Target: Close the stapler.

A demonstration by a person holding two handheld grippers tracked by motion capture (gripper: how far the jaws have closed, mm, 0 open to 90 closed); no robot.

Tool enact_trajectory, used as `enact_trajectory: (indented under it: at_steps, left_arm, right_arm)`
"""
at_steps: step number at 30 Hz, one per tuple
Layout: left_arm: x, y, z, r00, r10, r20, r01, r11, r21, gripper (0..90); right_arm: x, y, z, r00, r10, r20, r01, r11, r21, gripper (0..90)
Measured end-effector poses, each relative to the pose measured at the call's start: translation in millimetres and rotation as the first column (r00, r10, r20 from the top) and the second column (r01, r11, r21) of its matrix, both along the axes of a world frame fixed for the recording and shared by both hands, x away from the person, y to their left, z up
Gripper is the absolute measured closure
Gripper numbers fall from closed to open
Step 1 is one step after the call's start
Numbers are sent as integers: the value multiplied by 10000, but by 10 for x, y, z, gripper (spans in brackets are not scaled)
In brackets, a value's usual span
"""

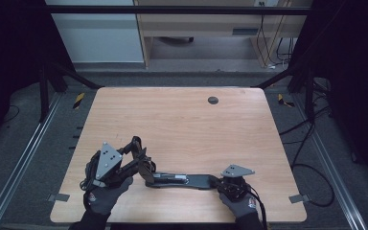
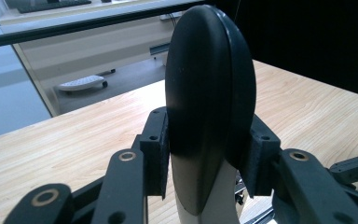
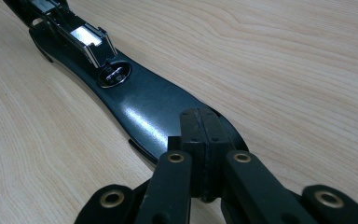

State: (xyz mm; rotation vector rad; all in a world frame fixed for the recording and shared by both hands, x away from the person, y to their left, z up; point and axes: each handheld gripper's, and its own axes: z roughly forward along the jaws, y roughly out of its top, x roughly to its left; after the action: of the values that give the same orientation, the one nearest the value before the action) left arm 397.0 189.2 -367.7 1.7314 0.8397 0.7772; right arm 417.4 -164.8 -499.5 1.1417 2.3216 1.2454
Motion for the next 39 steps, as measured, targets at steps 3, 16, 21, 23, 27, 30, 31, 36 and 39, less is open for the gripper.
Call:
enact_trajectory:
  at_steps: [3,16,21,23,27,30,31,36,39]
  left_arm:
    - [-1,-26,5,10000,-6,46,5,9999,117,586]
    - [-17,-161,11,9996,-22,274,6,9984,570,586]
    - [-23,-221,9,9992,-45,386,15,9971,760,586]
    - [-29,-261,5,9988,-58,478,14,9959,907,585]
    - [-30,-301,5,9986,-75,530,20,9945,1043,585]
    - [-32,-333,5,9984,-79,565,14,9935,1136,585]
    - [-33,-342,4,9983,-77,573,11,9935,1140,585]
    - [-39,-395,-1,9977,-77,679,-14,9913,1319,585]
    - [-42,-424,-4,9973,-68,730,-36,9899,1414,585]
  right_arm:
    - [0,-2,0,10000,20,9,-20,10000,-8,900]
    - [1,1,-1,10000,9,-9,-9,10000,24,900]
    - [1,2,-1,10000,11,-19,-11,10000,34,900]
    - [0,3,-1,10000,15,-24,-15,10000,33,900]
    - [0,4,-1,10000,13,-36,-13,10000,42,900]
    - [1,3,-1,10000,13,-37,-13,10000,43,900]
    - [1,4,-1,10000,12,-37,-12,10000,43,900]
    - [2,5,-1,10000,16,-35,-16,10000,44,900]
    - [2,7,-1,10000,-5,-38,5,10000,47,900]
